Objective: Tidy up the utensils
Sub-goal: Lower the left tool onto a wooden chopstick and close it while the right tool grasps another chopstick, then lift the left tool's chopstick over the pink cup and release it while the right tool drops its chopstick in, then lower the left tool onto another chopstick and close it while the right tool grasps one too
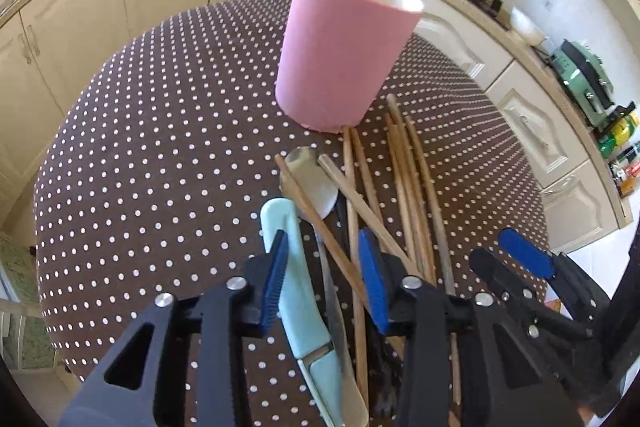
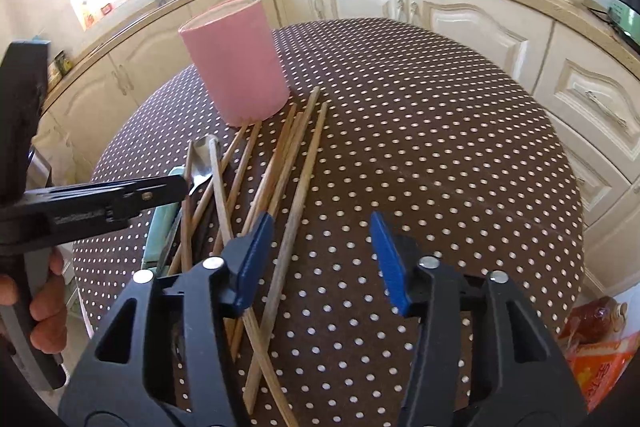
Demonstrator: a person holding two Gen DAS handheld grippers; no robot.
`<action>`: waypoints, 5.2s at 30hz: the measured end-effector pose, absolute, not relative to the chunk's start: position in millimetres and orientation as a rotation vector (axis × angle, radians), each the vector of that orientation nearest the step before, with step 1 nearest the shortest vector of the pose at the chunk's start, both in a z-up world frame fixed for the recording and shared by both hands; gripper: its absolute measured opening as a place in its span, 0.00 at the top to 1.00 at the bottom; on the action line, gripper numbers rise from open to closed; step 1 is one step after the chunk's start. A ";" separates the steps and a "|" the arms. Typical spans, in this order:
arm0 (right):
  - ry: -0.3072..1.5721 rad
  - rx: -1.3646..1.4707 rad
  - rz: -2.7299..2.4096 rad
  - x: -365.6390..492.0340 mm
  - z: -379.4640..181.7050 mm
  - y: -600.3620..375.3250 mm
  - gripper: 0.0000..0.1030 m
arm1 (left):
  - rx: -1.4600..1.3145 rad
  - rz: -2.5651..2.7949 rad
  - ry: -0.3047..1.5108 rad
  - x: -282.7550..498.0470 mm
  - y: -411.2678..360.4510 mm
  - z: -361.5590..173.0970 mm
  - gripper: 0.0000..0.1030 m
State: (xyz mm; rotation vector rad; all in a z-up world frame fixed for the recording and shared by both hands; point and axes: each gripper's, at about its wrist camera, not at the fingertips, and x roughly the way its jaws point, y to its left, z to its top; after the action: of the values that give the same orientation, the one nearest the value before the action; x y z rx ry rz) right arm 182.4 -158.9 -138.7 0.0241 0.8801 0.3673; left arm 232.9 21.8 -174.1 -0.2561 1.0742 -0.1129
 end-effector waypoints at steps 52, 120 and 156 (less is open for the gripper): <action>0.492 0.135 0.563 210.4 -23.1 -123.0 0.94 | -0.240 -0.277 0.494 197.7 14.7 -16.8 0.95; 0.273 0.093 0.404 245.8 -41.7 -103.6 0.59 | -0.106 -0.078 0.532 244.9 56.3 -56.2 0.33; 0.902 0.106 0.388 215.6 -131.7 -161.7 0.42 | -0.147 -0.208 1.183 251.2 -3.0 -185.5 0.86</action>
State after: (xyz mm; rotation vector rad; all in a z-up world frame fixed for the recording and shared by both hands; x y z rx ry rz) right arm 215.6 -161.7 -131.7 0.1065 0.9016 0.3883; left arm 251.2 -3.1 -185.5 -0.1474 1.1830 -0.2085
